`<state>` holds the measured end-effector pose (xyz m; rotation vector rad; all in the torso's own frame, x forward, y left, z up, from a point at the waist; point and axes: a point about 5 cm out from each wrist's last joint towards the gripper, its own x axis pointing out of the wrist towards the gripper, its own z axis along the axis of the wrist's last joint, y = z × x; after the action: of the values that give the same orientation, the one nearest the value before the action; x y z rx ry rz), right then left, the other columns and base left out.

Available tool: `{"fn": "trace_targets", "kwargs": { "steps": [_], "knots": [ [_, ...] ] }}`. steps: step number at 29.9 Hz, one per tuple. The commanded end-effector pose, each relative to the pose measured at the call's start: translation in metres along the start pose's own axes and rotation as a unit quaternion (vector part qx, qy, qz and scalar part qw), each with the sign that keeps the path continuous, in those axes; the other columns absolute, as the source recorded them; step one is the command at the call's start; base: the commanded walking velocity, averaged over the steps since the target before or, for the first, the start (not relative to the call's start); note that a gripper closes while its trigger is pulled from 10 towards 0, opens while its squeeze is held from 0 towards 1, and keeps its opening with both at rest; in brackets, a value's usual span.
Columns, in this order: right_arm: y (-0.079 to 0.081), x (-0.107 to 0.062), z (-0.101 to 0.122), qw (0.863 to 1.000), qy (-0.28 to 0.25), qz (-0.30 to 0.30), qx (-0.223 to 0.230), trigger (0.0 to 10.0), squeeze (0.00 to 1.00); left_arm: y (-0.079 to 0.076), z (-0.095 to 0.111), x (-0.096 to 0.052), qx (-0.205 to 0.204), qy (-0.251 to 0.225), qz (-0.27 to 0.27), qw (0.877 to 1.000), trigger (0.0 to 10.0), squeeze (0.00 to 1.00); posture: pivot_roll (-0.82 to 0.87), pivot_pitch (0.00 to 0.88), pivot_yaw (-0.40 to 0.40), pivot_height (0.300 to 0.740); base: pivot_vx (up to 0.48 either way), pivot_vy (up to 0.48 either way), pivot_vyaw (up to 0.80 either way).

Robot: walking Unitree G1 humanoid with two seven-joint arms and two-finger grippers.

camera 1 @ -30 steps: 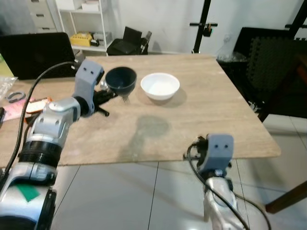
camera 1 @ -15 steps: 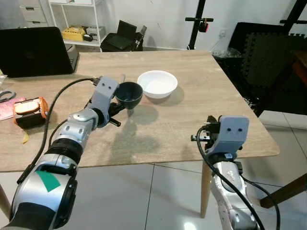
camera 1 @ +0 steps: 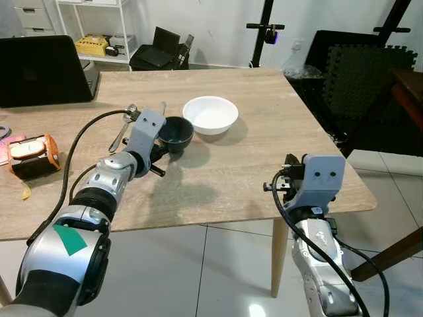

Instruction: Setting the table

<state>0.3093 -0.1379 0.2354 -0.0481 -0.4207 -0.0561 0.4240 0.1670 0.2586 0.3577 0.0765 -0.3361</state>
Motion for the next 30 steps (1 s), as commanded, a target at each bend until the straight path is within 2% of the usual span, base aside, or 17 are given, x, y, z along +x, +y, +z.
{"fn": "trace_targets", "kwargs": {
  "steps": [1,8,9,10,11,12,13,14,17,24,25,26,27,30],
  "knots": [
    [0.001,0.000,-0.003,1.000,0.008,0.003,0.004,10.0,0.00,0.003,0.000,-0.001,0.011,0.004,-0.004,1.000,10.0,0.00,-0.01,0.164,0.032,0.740,0.000,0.000,0.00],
    [0.003,0.000,-0.003,1.000,0.009,0.005,0.007,10.0,0.00,0.007,0.001,-0.003,0.011,0.005,-0.002,1.000,10.0,0.00,-0.01,0.160,0.034,0.740,0.000,0.000,0.00],
    [0.003,0.000,-0.003,1.000,0.009,0.005,0.007,10.0,0.00,0.007,0.001,-0.003,0.004,0.004,0.000,1.000,10.0,0.09,-0.01,0.159,0.038,0.740,0.000,0.000,0.00],
    [0.003,0.000,-0.003,1.000,0.009,0.004,0.008,10.0,0.00,0.007,0.001,-0.003,0.000,0.003,0.000,1.000,10.0,0.50,-0.02,0.158,0.040,0.740,0.000,0.000,0.00],
    [0.003,0.000,-0.003,1.000,0.009,0.004,0.008,10.0,0.00,0.007,0.001,-0.003,-0.004,0.002,0.000,1.000,10.0,0.50,-0.02,0.158,0.040,0.740,0.000,0.000,0.00],
    [0.003,0.000,-0.003,1.000,0.009,0.003,0.008,10.0,0.00,0.007,0.002,-0.002,-0.007,0.001,-0.002,1.000,10.0,0.67,-0.02,0.157,0.042,0.740,0.000,0.000,0.00],
    [0.003,0.000,-0.003,1.000,0.009,0.003,0.008,10.0,0.00,0.007,0.002,-0.002,-0.007,0.001,-0.002,1.000,10.0,0.67,-0.02,0.157,0.042,0.740,0.000,0.000,0.00],
    [0.002,0.000,-0.003,1.000,0.009,0.003,0.008,10.0,0.00,0.007,0.002,-0.002,-0.014,-0.002,-0.003,1.000,10.0,0.80,-0.02,0.157,0.042,0.740,0.000,0.000,0.00],
    [0.002,-0.001,-0.003,1.000,0.009,0.001,0.007,10.0,0.00,0.005,0.008,-0.001,-0.043,-0.016,-0.010,0.999,10.0,0.80,-0.02,0.157,0.044,0.740,0.000,0.000,0.00],
    [0.003,-0.001,-0.003,1.000,0.009,-0.001,0.007,10.0,0.00,0.003,0.012,0.000,-0.042,-0.024,-0.014,0.999,10.0,0.78,-0.02,0.153,0.050,0.740,0.000,0.000,0.00],
    [0.003,-0.001,-0.003,1.000,0.009,-0.001,0.007,10.0,0.00,0.004,0.014,0.000,-0.040,-0.027,-0.014,0.999,10.0,0.73,-0.02,0.153,0.051,0.740,0.000,0.000,0.00],
    [0.003,-0.001,-0.003,1.000,0.009,-0.001,0.007,10.0,0.00,0.004,0.014,0.000,-0.040,-0.027,-0.014,0.999,10.0,0.73,-0.02,0.153,0.051,0.740,0.000,0.000,0.00],
    [0.003,-0.001,-0.003,1.000,0.008,-0.002,0.007,10.0,0.00,0.006,0.017,-0.001,-0.039,-0.033,-0.010,0.999,10.0,0.00,-0.02,0.152,0.053,0.740,0.000,0.000,0.00],
    [0.003,-0.002,-0.003,1.000,0.008,-0.004,0.007,10.0,0.00,0.011,0.024,-0.004,-0.046,-0.057,-0.024,0.997,10.0,0.00,-0.03,0.153,0.056,0.740,0.000,0.000,0.00]
  ]
}}
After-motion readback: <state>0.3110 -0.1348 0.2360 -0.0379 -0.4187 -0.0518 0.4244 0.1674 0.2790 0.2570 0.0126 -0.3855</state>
